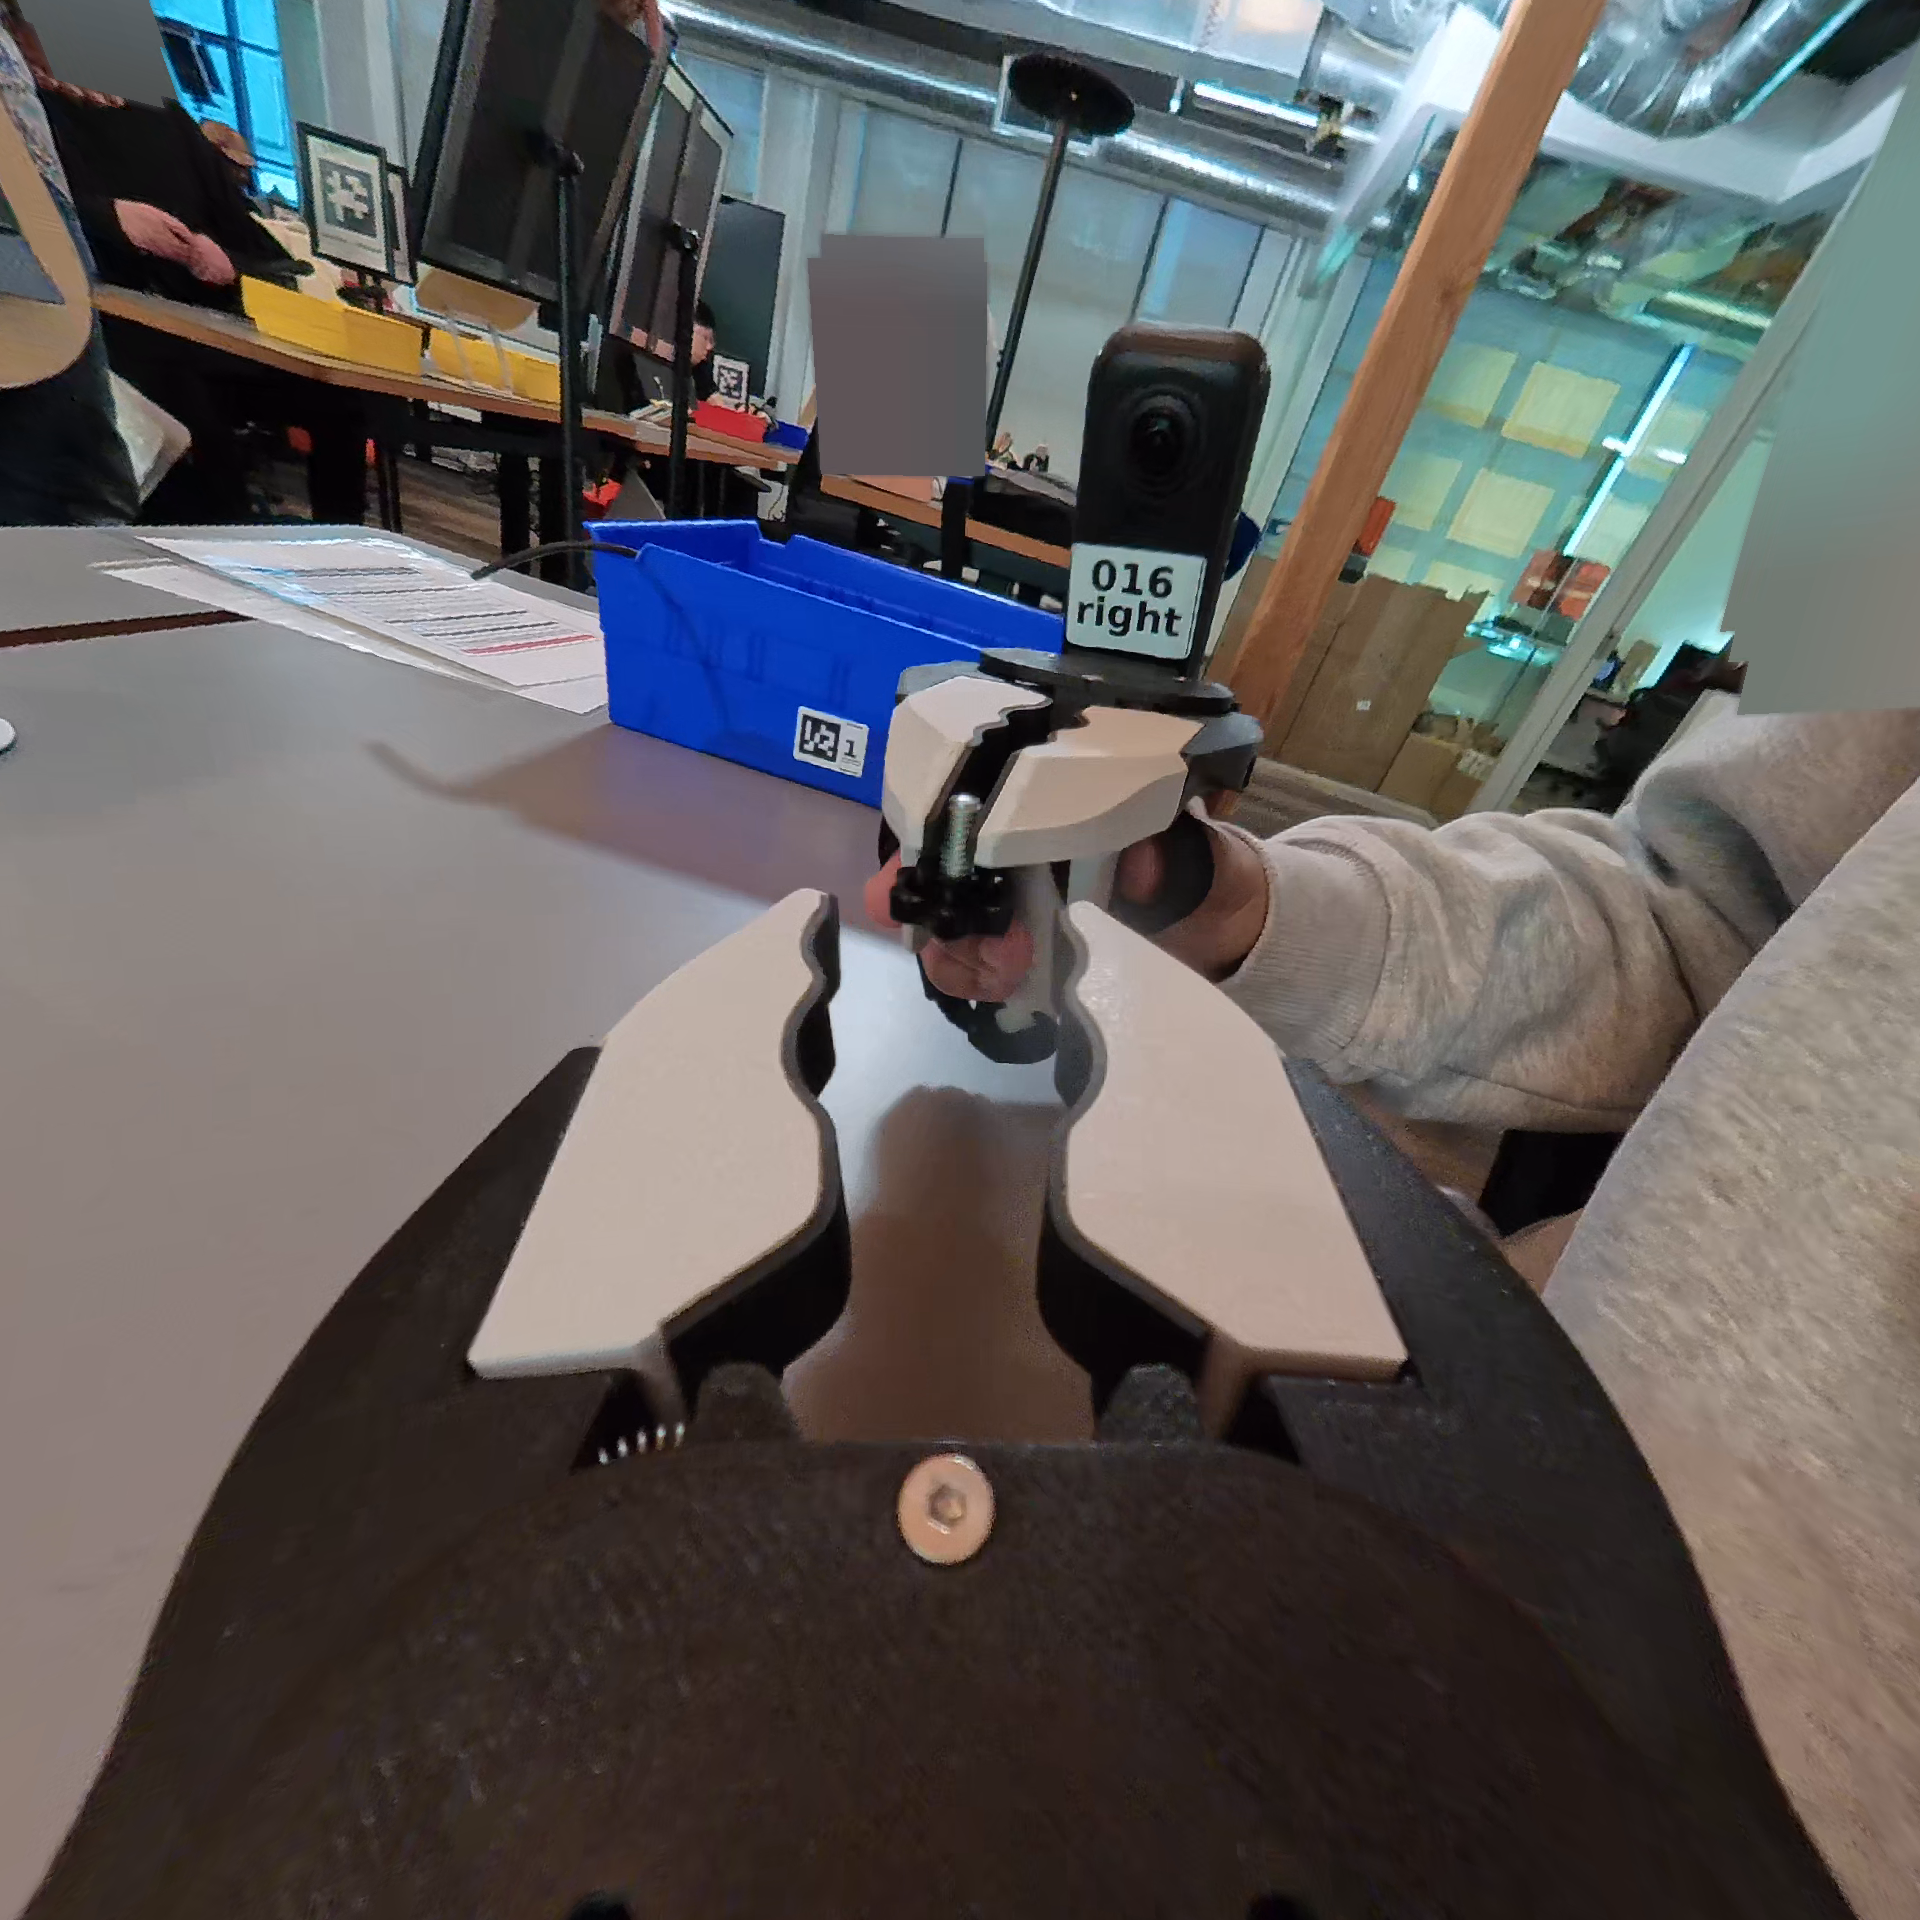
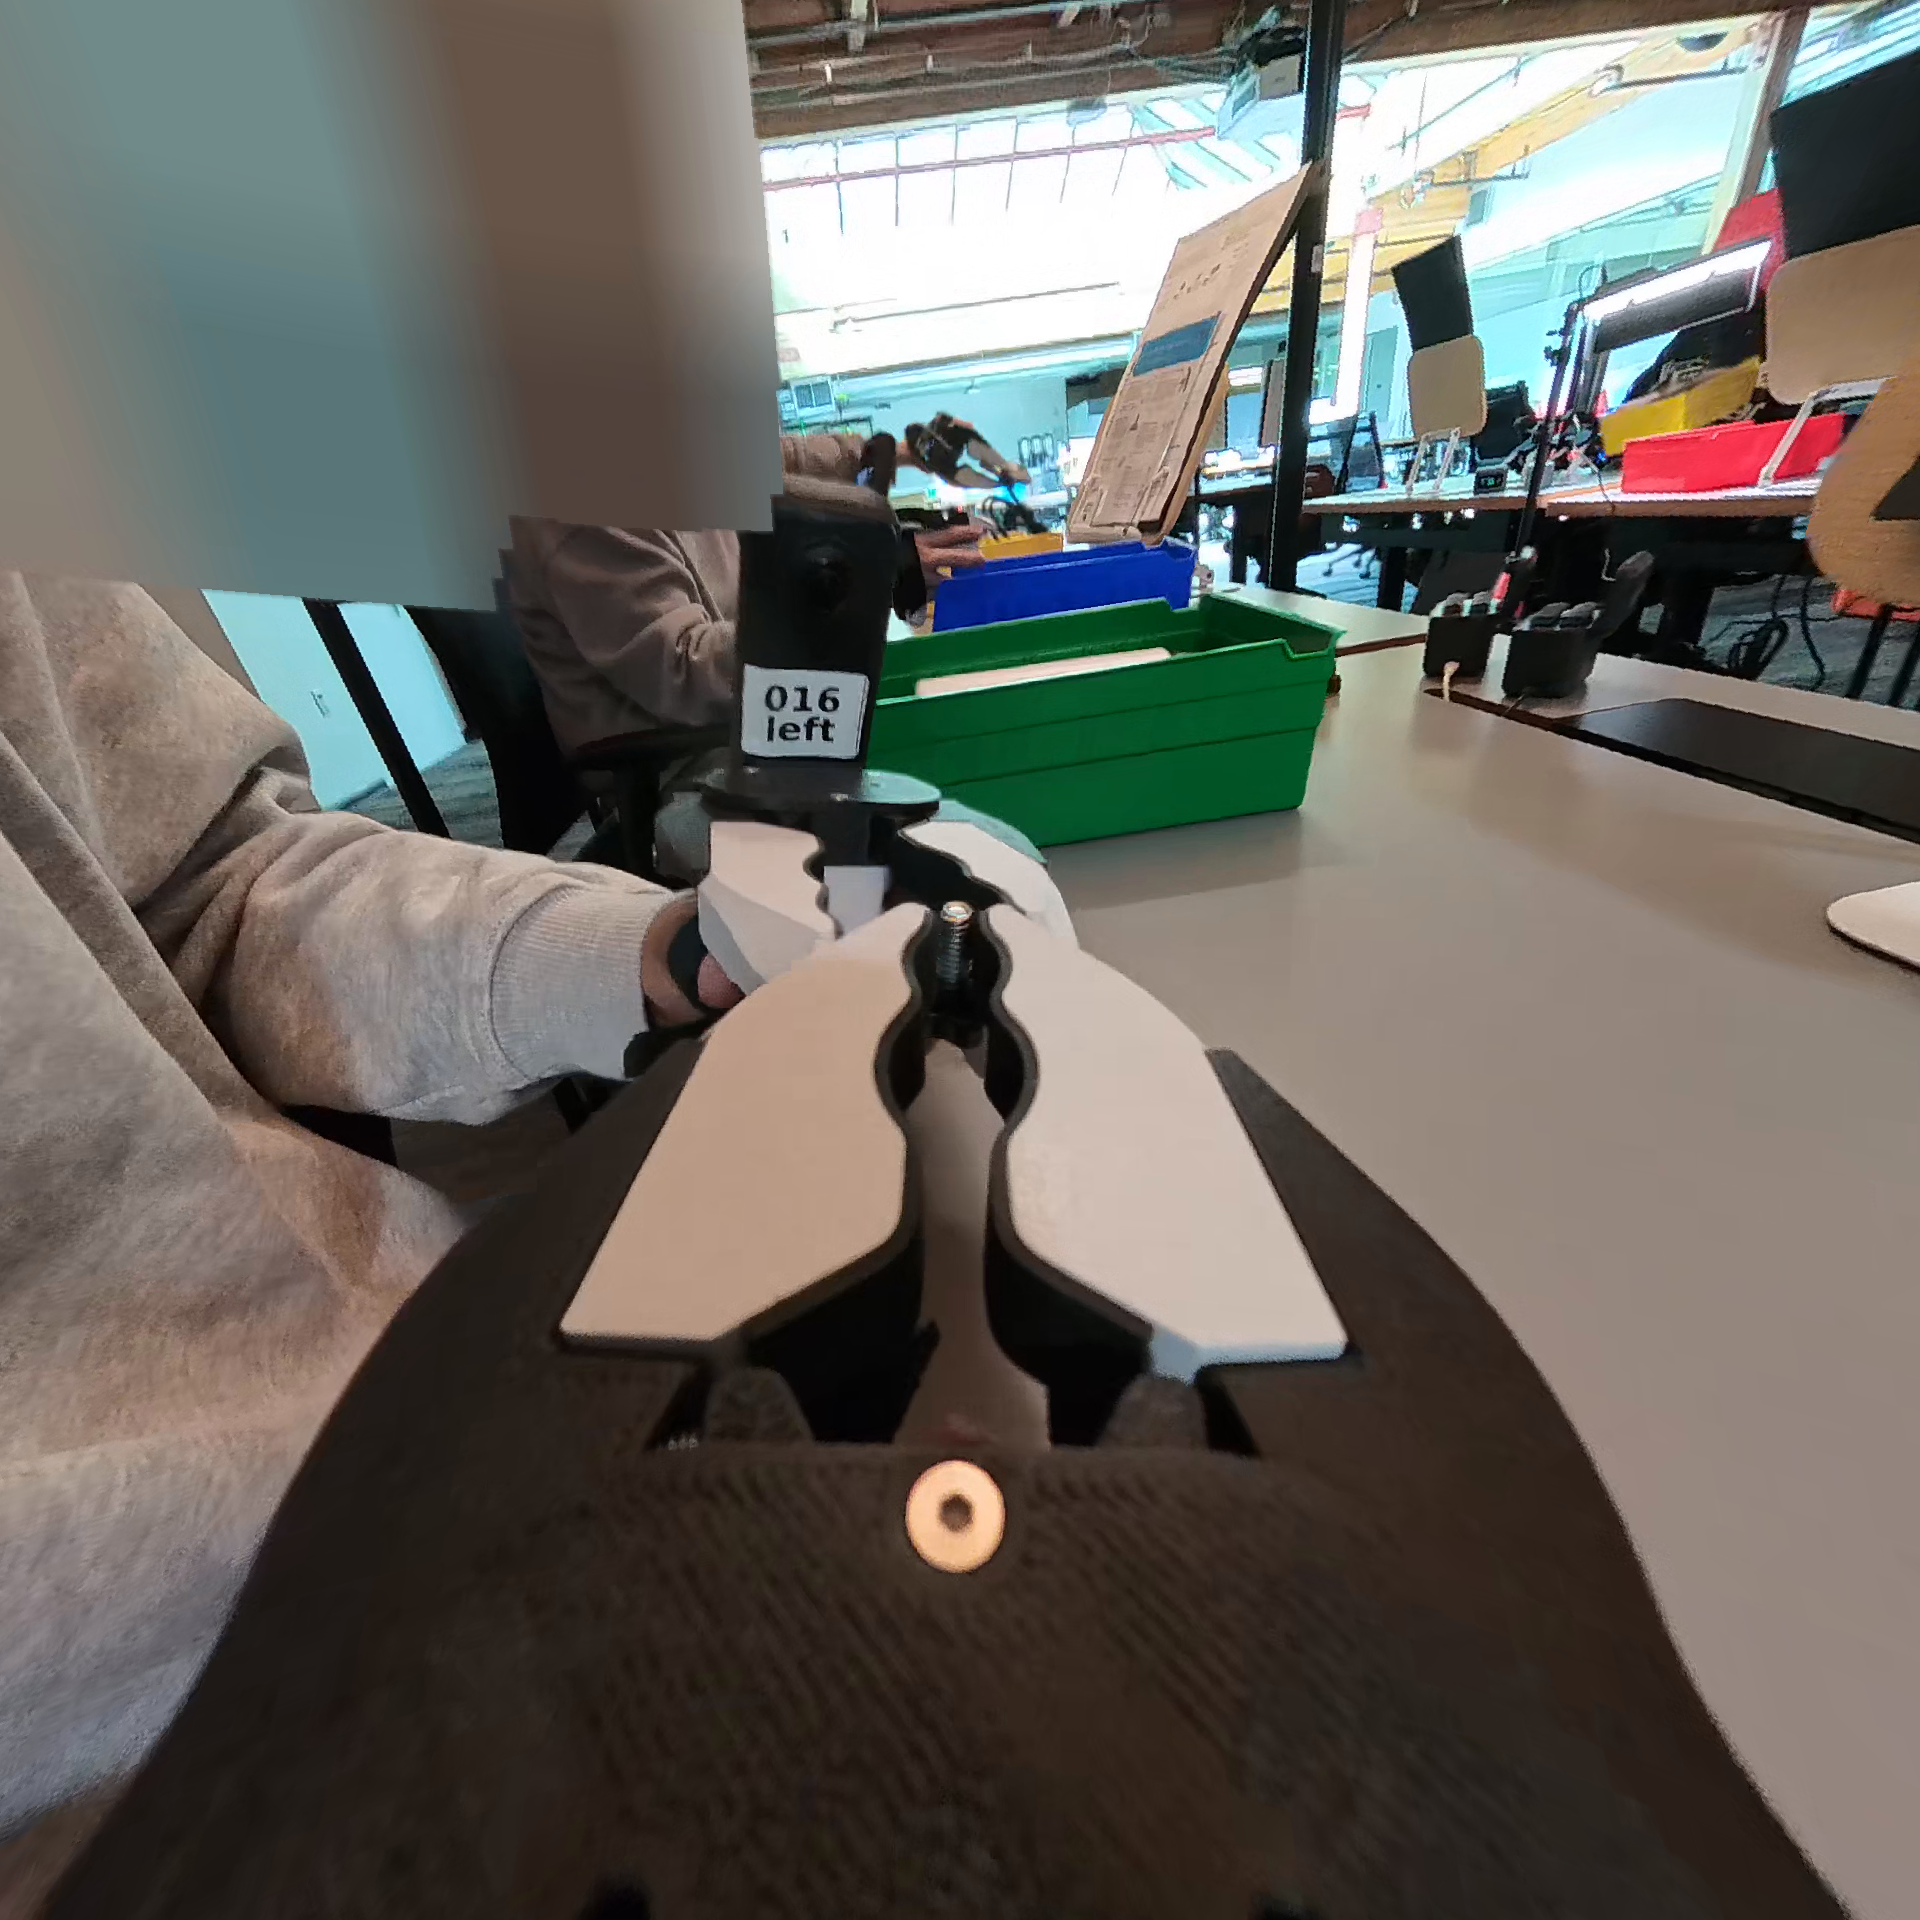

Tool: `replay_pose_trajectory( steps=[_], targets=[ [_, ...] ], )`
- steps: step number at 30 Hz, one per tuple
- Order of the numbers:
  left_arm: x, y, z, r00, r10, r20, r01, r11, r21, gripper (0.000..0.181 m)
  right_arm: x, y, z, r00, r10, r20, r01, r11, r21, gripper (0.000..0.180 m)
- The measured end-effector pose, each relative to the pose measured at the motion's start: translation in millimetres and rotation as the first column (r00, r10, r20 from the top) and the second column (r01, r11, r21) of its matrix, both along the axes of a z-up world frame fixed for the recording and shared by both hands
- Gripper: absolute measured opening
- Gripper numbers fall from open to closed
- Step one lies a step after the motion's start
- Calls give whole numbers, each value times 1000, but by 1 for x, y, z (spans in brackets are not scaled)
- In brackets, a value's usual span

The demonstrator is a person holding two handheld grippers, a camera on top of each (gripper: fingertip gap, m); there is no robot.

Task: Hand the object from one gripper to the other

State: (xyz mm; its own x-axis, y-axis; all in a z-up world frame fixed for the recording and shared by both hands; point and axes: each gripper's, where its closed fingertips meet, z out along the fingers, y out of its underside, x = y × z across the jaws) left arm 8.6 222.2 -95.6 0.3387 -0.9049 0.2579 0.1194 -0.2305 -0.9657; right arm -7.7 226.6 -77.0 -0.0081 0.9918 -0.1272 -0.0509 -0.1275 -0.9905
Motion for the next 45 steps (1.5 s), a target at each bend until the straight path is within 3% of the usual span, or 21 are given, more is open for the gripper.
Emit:
replay_pose_trajectory(
  steps=[3,7,10,15,39,45],
  targets=[
    [-1,0,3,998,-22,57,25,999,-45,43,8,2,10,997,24,-70,-28,998,-52,6],
    [0,-9,10,982,-122,146,138,985,-103,35,15,-5,22,978,127,-165,-149,981,-124,6],
    [-1,-15,17,964,-174,203,198,974,-106,32,13,-14,19,974,176,-140,-195,972,-129,6],
    [-2,-23,19,954,-225,200,245,966,-83,18,8,-27,12,967,237,-90,-246,963,-107,6],
    [3,-29,12,959,-257,123,265,963,-55,14,6,-30,8,958,271,-91,-282,949,-142,6],
    [-1,-22,12,972,-205,113,211,976,-45,14,5,-12,11,978,168,-123,-188,967,-172,41]
  ],
)
